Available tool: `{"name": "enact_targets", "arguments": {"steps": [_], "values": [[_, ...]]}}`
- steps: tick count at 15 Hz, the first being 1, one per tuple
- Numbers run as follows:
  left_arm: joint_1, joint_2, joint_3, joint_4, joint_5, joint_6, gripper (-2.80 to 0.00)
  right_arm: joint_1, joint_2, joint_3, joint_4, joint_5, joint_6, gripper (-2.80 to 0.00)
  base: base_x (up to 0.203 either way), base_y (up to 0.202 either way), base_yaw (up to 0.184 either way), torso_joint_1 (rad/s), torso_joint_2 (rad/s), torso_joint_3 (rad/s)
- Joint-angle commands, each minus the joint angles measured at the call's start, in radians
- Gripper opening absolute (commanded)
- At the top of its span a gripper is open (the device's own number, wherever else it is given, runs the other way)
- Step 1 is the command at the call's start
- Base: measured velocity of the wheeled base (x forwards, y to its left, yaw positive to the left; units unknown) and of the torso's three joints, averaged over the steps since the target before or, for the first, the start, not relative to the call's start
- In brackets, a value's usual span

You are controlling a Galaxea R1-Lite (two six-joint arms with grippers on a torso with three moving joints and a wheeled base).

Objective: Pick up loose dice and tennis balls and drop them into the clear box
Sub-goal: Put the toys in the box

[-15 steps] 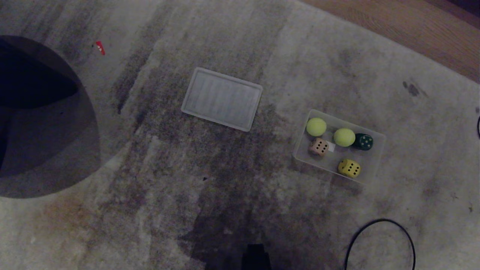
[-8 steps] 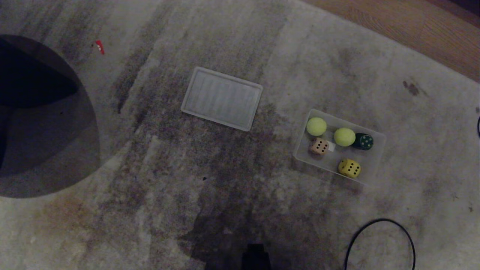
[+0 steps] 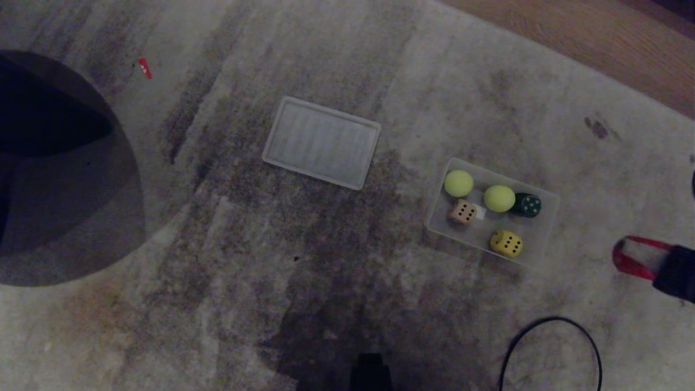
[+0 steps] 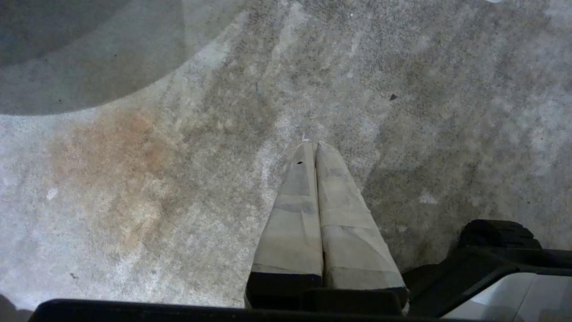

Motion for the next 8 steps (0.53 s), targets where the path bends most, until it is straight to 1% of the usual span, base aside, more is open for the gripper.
{"name": "enact_targets", "arguments": {"steps": [1, 4, 6, 8], "values": [[-0.001, 0.001, 0.002, 0.000, 0.001, 0.000, -2.80, 0.005, 0.389, -0.112, -0.186, -0.011, 0.073, -2.80, 0.000, 0.000, 0.000, 0.000, 0.00, 0.000], [-0.001, 0.001, 0.002, 0.000, 0.001, 0.000, -2.80, 0.033, 0.624, -0.264, -0.321, -0.019, 0.163, -2.80, 0.000, 0.000, 0.000, 0.000, 0.00, 0.000], [0.001, 0.001, 0.002, 0.000, 0.001, 0.000, -2.80, 0.063, 0.735, -0.310, -0.393, -0.020, 0.201, -2.80, 0.000, 0.000, 0.000, 0.000, 0.00, 0.000], [-0.001, 0.001, 0.002, 0.000, 0.001, 0.000, -2.80, 0.107, 0.812, -0.328, -0.474, -0.018, 0.244, -2.80, 0.000, 0.000, 0.000, 0.000, 0.00, 0.000]]}}
